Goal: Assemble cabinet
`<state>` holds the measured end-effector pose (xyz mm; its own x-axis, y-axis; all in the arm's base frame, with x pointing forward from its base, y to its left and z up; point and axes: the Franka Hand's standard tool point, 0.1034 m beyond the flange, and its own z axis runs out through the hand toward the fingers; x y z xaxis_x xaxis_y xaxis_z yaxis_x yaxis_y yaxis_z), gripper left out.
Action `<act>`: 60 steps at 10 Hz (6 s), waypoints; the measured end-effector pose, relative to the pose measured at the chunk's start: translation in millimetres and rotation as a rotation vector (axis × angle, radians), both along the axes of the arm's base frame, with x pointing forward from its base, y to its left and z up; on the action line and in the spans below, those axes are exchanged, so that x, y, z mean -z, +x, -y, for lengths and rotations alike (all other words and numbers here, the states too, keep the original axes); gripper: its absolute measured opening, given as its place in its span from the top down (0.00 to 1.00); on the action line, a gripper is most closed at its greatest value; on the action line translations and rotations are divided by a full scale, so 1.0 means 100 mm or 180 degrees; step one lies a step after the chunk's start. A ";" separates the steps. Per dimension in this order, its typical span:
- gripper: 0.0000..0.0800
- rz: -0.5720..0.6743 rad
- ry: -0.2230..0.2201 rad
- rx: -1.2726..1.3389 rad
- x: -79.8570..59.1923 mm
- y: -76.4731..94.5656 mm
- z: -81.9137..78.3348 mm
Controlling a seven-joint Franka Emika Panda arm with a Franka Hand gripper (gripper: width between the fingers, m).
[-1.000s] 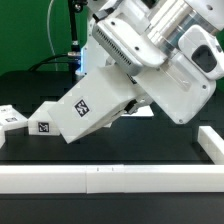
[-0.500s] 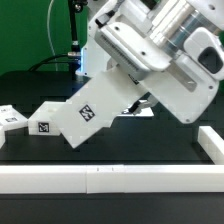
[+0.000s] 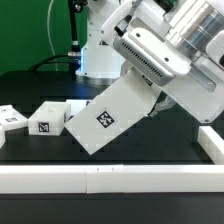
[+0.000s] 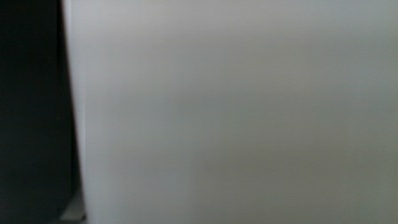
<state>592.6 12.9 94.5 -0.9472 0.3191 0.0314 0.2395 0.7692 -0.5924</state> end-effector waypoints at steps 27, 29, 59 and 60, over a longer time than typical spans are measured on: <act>0.00 -0.0570 -0.0570 -0.0343 -0.11 -0.09 -0.14; 0.00 -0.0210 -0.0686 -0.0071 -0.19 -0.02 -0.13; 0.00 0.1310 -0.1450 0.2238 -0.38 -0.07 0.30; 0.00 0.1503 -0.1703 0.2593 -0.29 -0.11 0.26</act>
Offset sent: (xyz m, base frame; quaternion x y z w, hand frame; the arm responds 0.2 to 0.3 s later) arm 0.0158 0.0026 -0.0103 -0.0013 -0.0014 -0.1440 0.9896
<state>581.8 -13.0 123.8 -0.3242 0.7219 -0.6114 0.8536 -0.0553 -0.5179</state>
